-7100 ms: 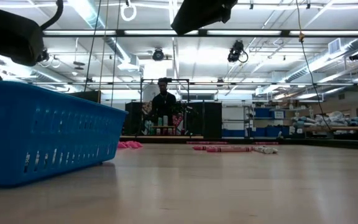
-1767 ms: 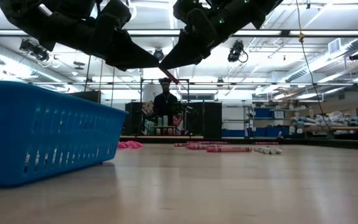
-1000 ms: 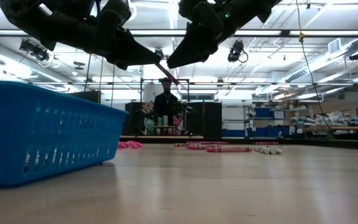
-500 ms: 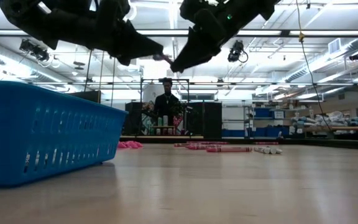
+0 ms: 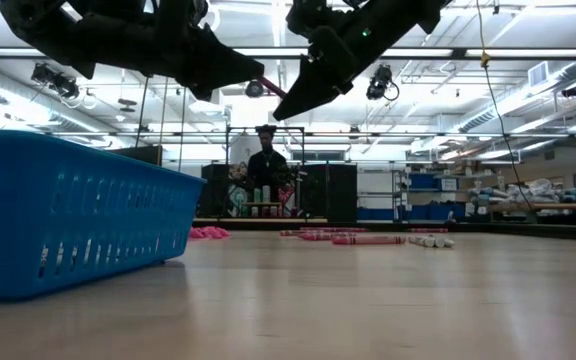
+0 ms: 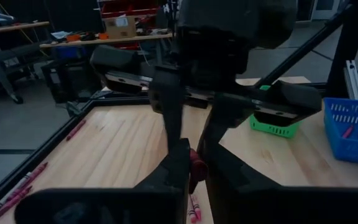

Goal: Sort crayons
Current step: Put the red crayon into the right blue bin

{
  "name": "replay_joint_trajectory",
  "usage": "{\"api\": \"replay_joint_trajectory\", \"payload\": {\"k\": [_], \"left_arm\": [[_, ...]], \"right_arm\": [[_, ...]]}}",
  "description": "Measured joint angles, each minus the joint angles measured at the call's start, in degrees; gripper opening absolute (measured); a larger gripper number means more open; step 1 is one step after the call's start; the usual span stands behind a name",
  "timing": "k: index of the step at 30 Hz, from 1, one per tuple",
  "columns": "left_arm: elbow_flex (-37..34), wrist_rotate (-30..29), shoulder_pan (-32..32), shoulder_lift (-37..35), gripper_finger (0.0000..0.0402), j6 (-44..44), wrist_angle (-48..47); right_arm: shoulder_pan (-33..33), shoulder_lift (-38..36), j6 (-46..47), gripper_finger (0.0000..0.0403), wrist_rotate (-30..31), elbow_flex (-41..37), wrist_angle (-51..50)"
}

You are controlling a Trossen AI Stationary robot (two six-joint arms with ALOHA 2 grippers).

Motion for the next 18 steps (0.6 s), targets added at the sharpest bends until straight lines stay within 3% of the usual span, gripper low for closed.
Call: {"api": "replay_joint_trajectory", "payload": {"k": [3, 5, 14, 18], "left_arm": [[0.00, -0.10, -0.19, 0.00, 0.0041, 1.17, -0.02], [0.00, -0.10, -0.36, 0.00, 0.0054, 1.67, 0.02], [0.00, -1.46, -1.74, -0.16, 0.0182, 2.59, -0.80], [0.00, -1.60, -2.27, -1.79, 0.0218, 2.64, -3.35]], "right_arm": [[0.01, 0.00, -0.09, 0.0027, -0.04, 0.01, -0.19], [0.02, 0.00, -0.04, 0.0026, -0.34, 0.02, -0.13], [0.56, -0.13, 1.62, 0.0036, -0.82, 0.02, -2.06], [1.61, -1.30, 4.69, 0.0029, -0.87, 0.02, -6.97]]}}
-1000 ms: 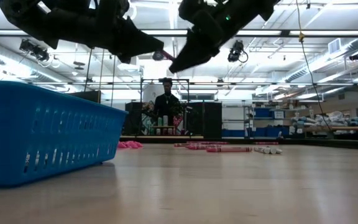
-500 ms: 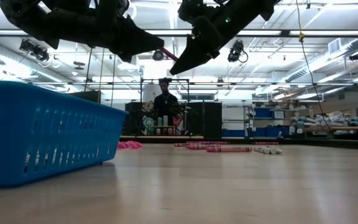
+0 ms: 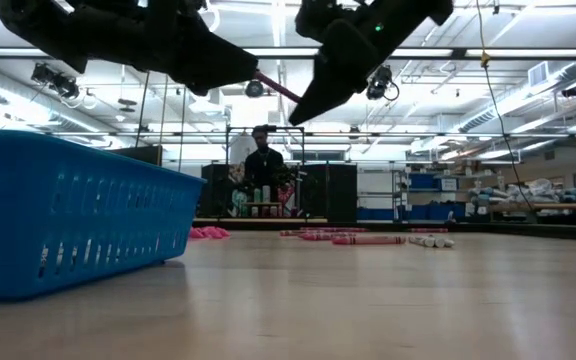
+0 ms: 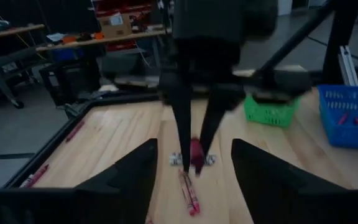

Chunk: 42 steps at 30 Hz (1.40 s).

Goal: Sort crayons
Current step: Put the red crayon into the right blue bin

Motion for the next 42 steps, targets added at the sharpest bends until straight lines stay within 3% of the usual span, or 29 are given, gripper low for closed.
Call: {"api": "replay_joint_trajectory", "payload": {"k": [7, 14, 28, 42], "left_arm": [[-0.02, -0.11, -2.07, -4.16, 0.0227, 0.23, -9.32], [0.00, -2.24, -5.41, -3.94, 0.0226, -2.46, -13.08], [-0.07, -8.80, -13.77, -3.89, 0.0226, -8.82, -19.82], [-0.07, -8.96, -17.71, -3.89, 0.0226, -13.20, -19.95]], "right_arm": [[3.46, -2.43, 6.91, 0.0039, 0.00, 0.00, -7.59], [7.77, -3.28, 14.77, 0.0034, -0.21, 0.02, -13.69], [18.65, -5.00, 32.09, 0.0037, -6.42, 0.04, -19.79], [34.44, -4.80, 53.39, 0.0037, -1.95, 0.04, -20.66]]}}
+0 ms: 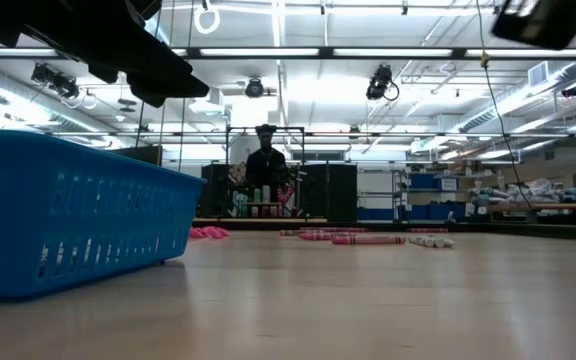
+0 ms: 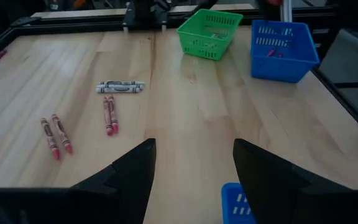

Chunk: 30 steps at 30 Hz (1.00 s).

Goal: Sort crayons
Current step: Put the red crayon into the right blue bin

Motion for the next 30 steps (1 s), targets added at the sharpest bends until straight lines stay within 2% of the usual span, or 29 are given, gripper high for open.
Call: {"api": "replay_joint_trajectory", "payload": {"k": [7, 15, 25, 30], "left_arm": [[0.00, -0.03, 0.10, 0.00, 0.0226, -0.37, 0.02], [0.02, -1.07, 0.15, 0.00, 0.0226, -0.63, 0.07], [0.02, -1.05, -0.31, -0.06, 0.0226, 0.09, 0.15], [0.06, -1.50, -2.48, -1.38, 0.0226, 3.43, 0.66]], "right_arm": [[6.09, 0.83, 10.34, 0.0037, 1.32, -0.20, 1.41], [11.06, 6.41, 17.87, 0.0036, -0.29, -0.28, 2.45], [13.16, 11.26, 23.39, 0.0036, -4.49, -0.31, 0.49], [13.41, 12.66, 24.60, 0.0036, -7.19, -0.39, -0.24]]}}
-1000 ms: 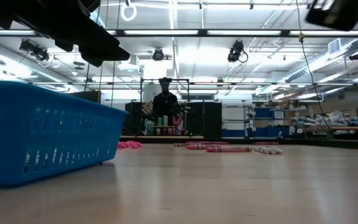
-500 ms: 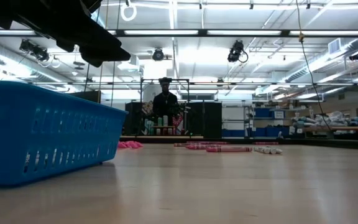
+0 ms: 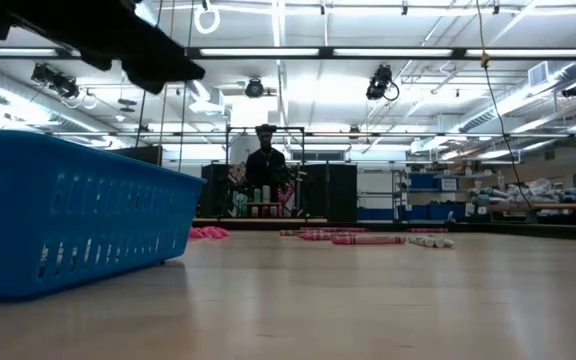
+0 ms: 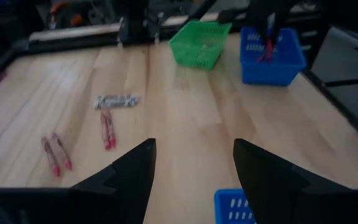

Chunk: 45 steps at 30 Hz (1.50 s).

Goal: Sort crayons
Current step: Put the red crayon into the right blue bin, then put the pink crayon into the black bin

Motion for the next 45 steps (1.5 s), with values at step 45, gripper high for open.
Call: {"api": "replay_joint_trajectory", "payload": {"k": [45], "left_arm": [[0.01, -5.39, -7.31, -5.20, 0.0226, 19.80, -1.45]], "right_arm": [[-3.30, -6.82, 2.27, 0.0114, -4.38, -0.04, -7.33]]}}
